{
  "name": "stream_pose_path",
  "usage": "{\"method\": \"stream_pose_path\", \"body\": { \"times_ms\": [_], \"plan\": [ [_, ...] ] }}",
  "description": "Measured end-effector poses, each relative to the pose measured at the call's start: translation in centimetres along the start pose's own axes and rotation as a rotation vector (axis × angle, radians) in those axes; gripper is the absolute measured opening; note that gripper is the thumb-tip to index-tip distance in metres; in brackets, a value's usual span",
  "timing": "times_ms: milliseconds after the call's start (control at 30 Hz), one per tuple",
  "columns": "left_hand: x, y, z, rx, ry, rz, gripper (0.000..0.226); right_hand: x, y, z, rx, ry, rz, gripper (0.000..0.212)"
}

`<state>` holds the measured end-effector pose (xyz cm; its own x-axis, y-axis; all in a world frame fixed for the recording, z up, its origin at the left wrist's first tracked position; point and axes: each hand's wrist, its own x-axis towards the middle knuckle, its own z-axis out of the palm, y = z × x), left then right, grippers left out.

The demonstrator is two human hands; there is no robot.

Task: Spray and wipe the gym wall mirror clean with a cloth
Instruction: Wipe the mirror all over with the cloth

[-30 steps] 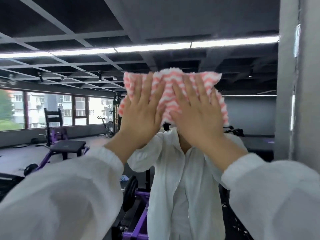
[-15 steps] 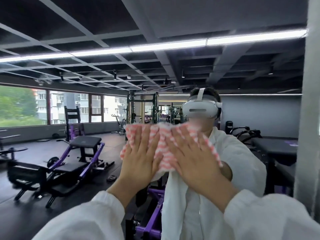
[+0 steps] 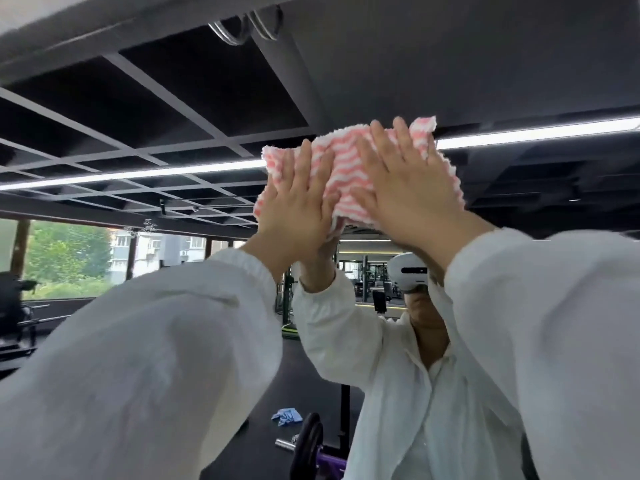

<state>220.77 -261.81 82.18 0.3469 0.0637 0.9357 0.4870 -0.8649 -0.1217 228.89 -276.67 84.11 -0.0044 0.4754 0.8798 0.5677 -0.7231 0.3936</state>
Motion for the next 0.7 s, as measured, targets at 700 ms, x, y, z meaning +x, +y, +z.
{"method": "stream_pose_path", "body": {
  "times_ms": [700],
  "plan": [
    [-1.2,5.0,1.9,-0.055,0.234,0.356,0.057,-4.8,3.2,0.9,-0.049,0.08,0.11,0.061]
  ]
}}
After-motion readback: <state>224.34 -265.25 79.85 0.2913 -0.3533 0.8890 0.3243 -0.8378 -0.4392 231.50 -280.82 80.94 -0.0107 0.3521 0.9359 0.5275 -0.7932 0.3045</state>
